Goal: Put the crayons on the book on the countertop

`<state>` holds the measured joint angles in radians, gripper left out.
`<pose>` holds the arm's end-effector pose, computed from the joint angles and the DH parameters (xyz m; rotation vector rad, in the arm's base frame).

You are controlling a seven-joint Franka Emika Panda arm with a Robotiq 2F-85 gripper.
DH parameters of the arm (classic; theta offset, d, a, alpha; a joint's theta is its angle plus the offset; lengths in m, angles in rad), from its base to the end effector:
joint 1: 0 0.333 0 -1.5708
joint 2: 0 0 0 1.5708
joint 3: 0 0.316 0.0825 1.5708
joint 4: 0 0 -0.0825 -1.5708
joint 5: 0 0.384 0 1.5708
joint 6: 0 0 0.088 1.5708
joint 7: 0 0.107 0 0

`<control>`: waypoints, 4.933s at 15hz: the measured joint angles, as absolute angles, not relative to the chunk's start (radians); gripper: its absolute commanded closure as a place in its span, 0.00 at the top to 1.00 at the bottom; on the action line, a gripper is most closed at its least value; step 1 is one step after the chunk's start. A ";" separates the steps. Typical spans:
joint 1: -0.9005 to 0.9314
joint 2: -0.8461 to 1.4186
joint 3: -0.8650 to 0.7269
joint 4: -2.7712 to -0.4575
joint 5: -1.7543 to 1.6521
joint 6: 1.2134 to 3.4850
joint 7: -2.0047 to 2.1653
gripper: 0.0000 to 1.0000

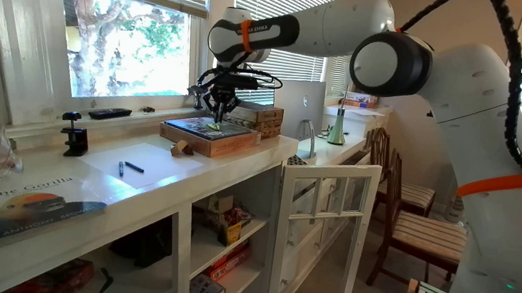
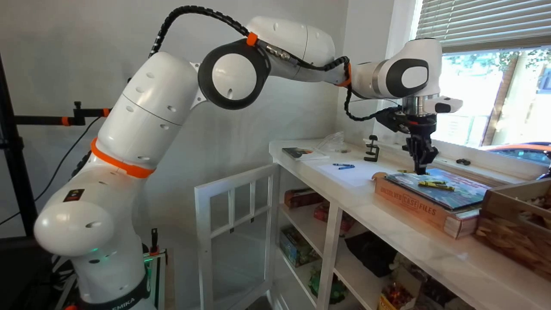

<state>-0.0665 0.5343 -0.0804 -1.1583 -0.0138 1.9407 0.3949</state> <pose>0.7286 -0.0928 0.5170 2.9902 -0.7989 0.3957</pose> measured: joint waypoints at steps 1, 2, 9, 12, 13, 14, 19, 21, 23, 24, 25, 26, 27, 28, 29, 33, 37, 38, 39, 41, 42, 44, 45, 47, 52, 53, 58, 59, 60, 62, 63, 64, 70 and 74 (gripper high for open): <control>-0.062 0.516 -0.070 -1.176 -0.014 1.944 0.383 0.03; -0.058 0.496 -0.059 -1.197 -0.013 1.950 0.372 0.03; -0.028 0.373 0.009 -1.433 0.013 2.061 0.294 0.03; -0.006 0.329 0.020 -1.541 0.029 2.128 0.267 0.03; 0.000 0.317 0.023 -1.571 0.033 2.147 0.259 0.03; 0.005 0.305 0.025 -1.600 0.036 2.165 0.250 0.03; 0.013 0.268 0.035 -1.721 0.079 2.276 0.190 0.03; 0.013 0.265 0.040 -1.762 0.106 2.328 0.154 0.03; 0.013 0.265 0.048 -1.796 0.128 2.371 0.120 0.03; 0.013 0.264 0.053 -1.811 0.137 2.387 0.104 0.03; 0.013 0.265 0.057 -1.823 0.142 2.401 0.091 0.03; 0.014 0.264 0.061 -1.833 0.144 2.414 0.083 0.03; 0.014 0.263 0.063 -1.836 0.144 2.421 0.075 0.03; 0.014 0.262 0.064 -1.838 0.145 2.424 0.070 0.03; 0.014 0.262 0.065 -1.839 0.145 2.426 0.066 0.03; 0.014 0.262 0.066 -1.839 0.145 2.429 0.055 0.49; 0.014 0.262 0.066 -1.839 0.145 2.440 0.052 0.81; 0.013 0.262 0.066 -1.839 0.145 2.447 0.052 0.88; 0.013 0.261 0.065 -1.839 0.145 2.453 0.052 0.94; 0.013 0.254 0.059 -1.839 0.144 2.474 0.052 1.00; 0.012 0.249 0.054 -1.838 0.140 2.486 0.052 1.00; 0.010 0.235 0.037 -1.832 0.122 2.490 0.052 1.00; 0.009 0.225 0.024 -1.829 0.103 2.490 0.054 1.00; 0.006 0.208 -0.006 -1.818 0.062 2.490 0.065 1.00; -0.007 0.200 -0.087 -1.759 -0.055 2.467 0.175 1.00; -0.009 0.203 -0.102 -1.746 -0.078 2.451 0.205 1.00; -0.019 0.244 -0.155 -1.662 -0.146 2.353 0.335 1.00; -0.022 0.256 -0.160 -1.644 -0.146 2.344 0.349 1.00; -0.027 0.270 -0.164 -1.626 -0.145 2.336 0.359 1.00; -0.034 0.300 -0.167 -1.598 -0.145 2.333 0.377 1.00; -0.037 0.314 -0.168 -1.586 -0.144 2.333 0.386 1.00; -0.040 0.329 -0.169 -1.574 -0.144 2.333 0.395 1.00; -0.051 0.397 -0.179 -1.509 -0.134 2.333 0.426 1.00; -0.059 0.430 -0.179 -1.461 -0.113 2.327 0.426 1.00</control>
<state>-0.0591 0.4300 -0.1794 -1.4608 -0.1127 2.3275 0.4259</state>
